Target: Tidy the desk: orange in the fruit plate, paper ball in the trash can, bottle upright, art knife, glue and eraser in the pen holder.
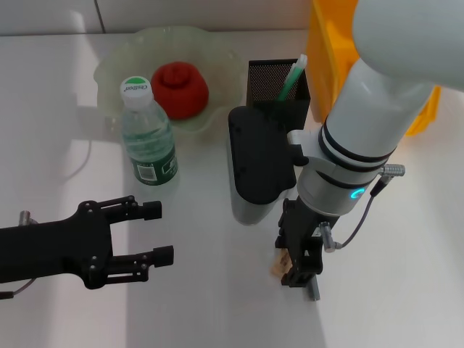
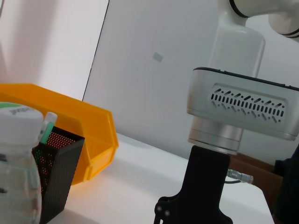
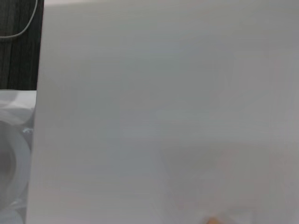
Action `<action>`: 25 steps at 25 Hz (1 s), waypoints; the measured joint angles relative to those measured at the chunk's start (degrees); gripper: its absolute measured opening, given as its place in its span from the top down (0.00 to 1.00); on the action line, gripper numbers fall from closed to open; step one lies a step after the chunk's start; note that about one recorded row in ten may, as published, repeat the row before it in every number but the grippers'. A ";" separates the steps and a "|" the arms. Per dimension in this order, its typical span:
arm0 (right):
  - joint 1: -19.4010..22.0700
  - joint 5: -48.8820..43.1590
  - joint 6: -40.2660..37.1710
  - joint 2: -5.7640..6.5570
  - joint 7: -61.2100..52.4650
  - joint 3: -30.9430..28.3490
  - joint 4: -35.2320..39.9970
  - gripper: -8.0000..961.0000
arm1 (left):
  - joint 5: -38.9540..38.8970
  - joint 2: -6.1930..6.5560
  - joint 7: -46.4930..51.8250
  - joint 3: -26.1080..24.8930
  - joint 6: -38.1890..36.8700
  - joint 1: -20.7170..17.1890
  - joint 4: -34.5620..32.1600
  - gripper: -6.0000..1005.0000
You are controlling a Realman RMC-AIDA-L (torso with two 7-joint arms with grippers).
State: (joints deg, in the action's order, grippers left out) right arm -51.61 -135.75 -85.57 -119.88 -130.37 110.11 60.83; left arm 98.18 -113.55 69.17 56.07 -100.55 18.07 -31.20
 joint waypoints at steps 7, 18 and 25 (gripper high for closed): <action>-0.32 0.30 0.76 0.00 -0.03 0.61 -1.38 0.40 | 0.00 -0.12 0.00 0.12 0.01 -0.05 0.00 0.22; -0.34 0.84 0.85 -0.01 -0.14 0.63 -1.40 0.52 | 0.00 -0.20 0.00 0.14 0.01 -0.06 0.00 0.22; 0.24 0.82 -0.10 0.00 -0.72 -0.05 -0.05 0.53 | 0.00 -0.27 0.00 0.05 0.01 -0.06 0.00 0.22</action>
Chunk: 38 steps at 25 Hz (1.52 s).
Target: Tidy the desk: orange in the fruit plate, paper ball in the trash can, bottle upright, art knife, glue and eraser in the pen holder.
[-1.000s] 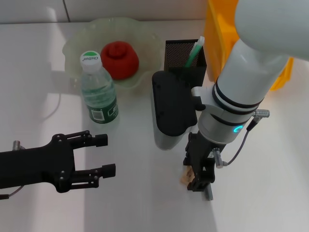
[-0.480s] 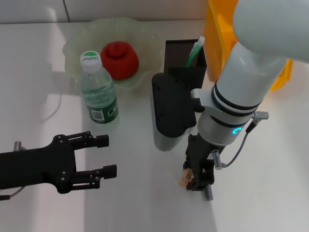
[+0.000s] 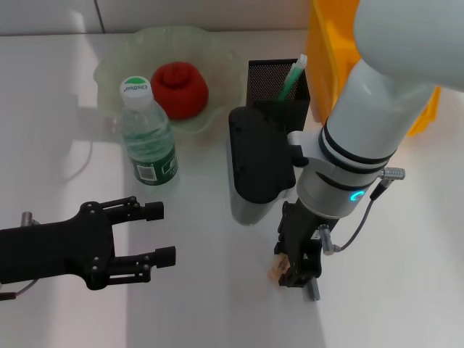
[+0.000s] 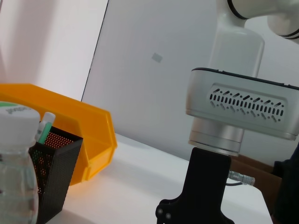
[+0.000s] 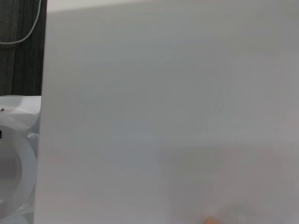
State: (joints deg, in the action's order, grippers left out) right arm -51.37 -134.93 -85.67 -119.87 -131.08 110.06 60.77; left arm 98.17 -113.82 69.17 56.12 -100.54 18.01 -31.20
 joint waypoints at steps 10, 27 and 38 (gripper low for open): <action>4.54 -6.41 -10.90 0.47 -0.08 -14.91 14.93 0.53 | 0.00 0.13 0.00 -0.13 0.00 0.00 0.00 0.22; -3.09 -19.90 -2.09 0.60 -4.55 -37.71 12.55 0.54 | -0.01 -0.03 0.33 -0.08 -0.02 0.54 0.00 0.22; -4.94 -18.95 5.51 0.38 -4.77 -37.09 4.07 0.49 | 0.00 -0.09 0.11 -0.13 -0.03 0.53 0.00 0.22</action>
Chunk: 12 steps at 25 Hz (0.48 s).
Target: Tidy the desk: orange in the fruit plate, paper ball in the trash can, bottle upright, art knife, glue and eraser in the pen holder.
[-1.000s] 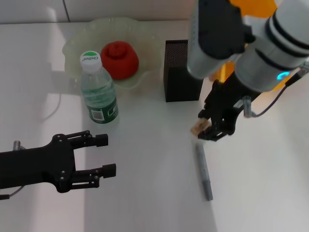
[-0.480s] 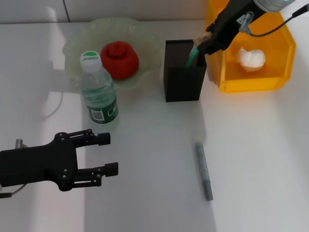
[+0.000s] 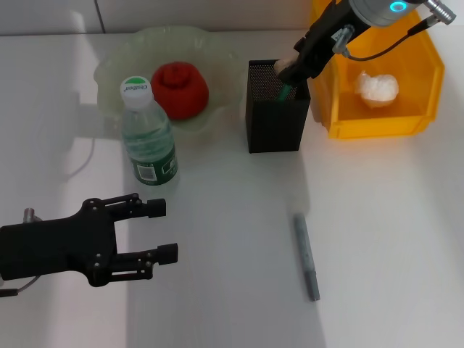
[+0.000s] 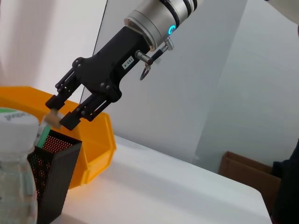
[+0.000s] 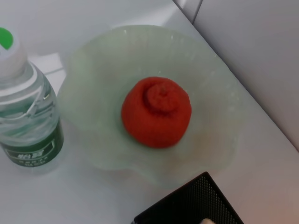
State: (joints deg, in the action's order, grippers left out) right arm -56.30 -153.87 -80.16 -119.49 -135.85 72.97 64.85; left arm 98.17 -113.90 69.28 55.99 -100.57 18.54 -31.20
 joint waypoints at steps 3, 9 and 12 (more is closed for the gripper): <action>0.24 0.89 -0.23 0.01 0.28 0.02 0.76 0.45 | 0.00 0.00 -0.06 0.00 0.04 -0.07 0.00 0.22; 0.98 1.30 -3.01 0.02 -0.49 -0.23 4.76 0.35 | 0.01 -0.09 -0.10 0.00 -0.16 -0.17 0.00 0.22; 2.43 1.70 -7.78 0.03 -4.23 -0.09 12.30 0.35 | 0.00 -0.07 -0.11 0.00 -0.23 -0.19 0.00 0.22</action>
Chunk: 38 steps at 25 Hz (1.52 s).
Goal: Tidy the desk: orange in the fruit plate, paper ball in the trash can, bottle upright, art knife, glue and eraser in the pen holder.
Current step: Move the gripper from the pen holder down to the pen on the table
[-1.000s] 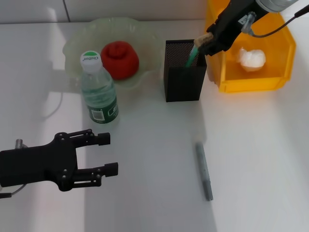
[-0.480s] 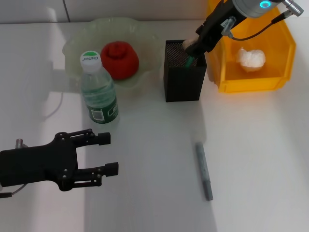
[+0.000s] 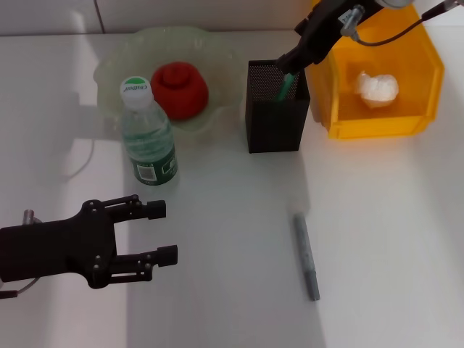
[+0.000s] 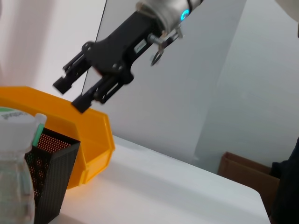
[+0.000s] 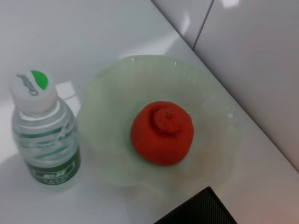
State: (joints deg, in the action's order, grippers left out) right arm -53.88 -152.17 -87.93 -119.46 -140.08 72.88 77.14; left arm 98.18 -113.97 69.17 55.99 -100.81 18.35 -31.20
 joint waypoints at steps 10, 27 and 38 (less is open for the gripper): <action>3.28 -0.39 -18.24 0.00 -17.17 2.99 17.47 0.35 | 0.00 0.30 0.17 0.10 0.03 0.23 -0.02 0.22; 10.95 4.85 -2.00 -0.33 -26.88 17.54 -3.24 0.37 | 0.00 0.03 0.04 -0.01 -0.17 0.52 -0.33 0.22; 9.27 6.59 4.08 -0.34 -26.91 22.25 -11.13 0.40 | 0.00 -0.09 0.00 0.14 -0.27 0.30 -0.27 0.22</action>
State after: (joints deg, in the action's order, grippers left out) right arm -44.61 -145.58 -83.86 -119.80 -166.99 95.14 66.01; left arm 98.18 -114.06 69.17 56.13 -101.07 18.65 -31.47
